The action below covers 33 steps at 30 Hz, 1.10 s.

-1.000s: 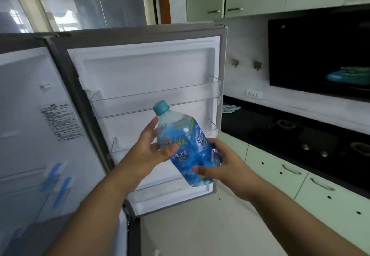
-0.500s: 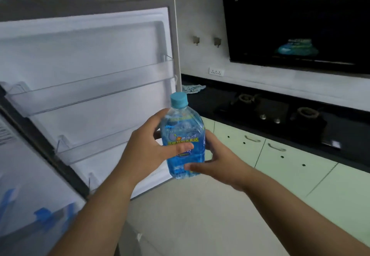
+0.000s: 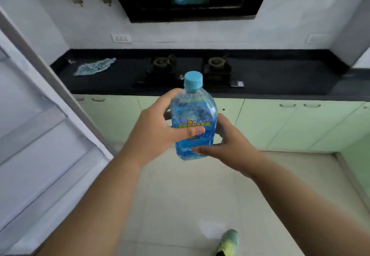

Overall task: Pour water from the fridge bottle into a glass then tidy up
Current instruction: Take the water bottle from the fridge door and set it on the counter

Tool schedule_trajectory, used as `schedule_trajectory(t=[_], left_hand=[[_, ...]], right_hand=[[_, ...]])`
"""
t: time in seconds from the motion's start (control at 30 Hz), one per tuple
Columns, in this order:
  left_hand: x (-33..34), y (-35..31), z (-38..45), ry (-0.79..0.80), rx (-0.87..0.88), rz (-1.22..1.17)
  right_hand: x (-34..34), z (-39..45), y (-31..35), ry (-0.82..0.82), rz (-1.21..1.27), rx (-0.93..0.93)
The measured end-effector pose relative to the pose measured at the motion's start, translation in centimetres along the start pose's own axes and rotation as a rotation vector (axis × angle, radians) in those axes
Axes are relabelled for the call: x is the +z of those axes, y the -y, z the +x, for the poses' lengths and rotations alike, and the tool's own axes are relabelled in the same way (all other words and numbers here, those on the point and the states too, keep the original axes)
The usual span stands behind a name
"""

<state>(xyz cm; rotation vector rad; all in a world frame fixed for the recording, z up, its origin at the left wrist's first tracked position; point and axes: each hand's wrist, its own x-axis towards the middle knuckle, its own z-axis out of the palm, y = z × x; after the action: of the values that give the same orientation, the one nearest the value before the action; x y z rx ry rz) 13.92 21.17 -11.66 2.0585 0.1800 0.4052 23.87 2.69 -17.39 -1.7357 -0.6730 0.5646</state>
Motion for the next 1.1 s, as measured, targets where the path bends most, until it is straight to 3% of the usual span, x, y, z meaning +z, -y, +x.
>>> schedule_trajectory(t=[0.37, 0.77, 1.1], left_hand=[[16.8, -3.9, 12.7, 0.287, 0.092, -0.021], [31.5, -7.5, 23.0, 0.523, 0.140, -0.104], [42.2, -7.3, 36.3, 0.721, 0.206, -0.172]], right_hand=[[-17.1, -1.2, -6.2, -0.278, 0.101, 0.120], [-30.8, -2.5, -10.4, -0.516, 0.096, 0.202], [-41.7, 3.3, -14.2, -0.686, 0.067, 0.323]])
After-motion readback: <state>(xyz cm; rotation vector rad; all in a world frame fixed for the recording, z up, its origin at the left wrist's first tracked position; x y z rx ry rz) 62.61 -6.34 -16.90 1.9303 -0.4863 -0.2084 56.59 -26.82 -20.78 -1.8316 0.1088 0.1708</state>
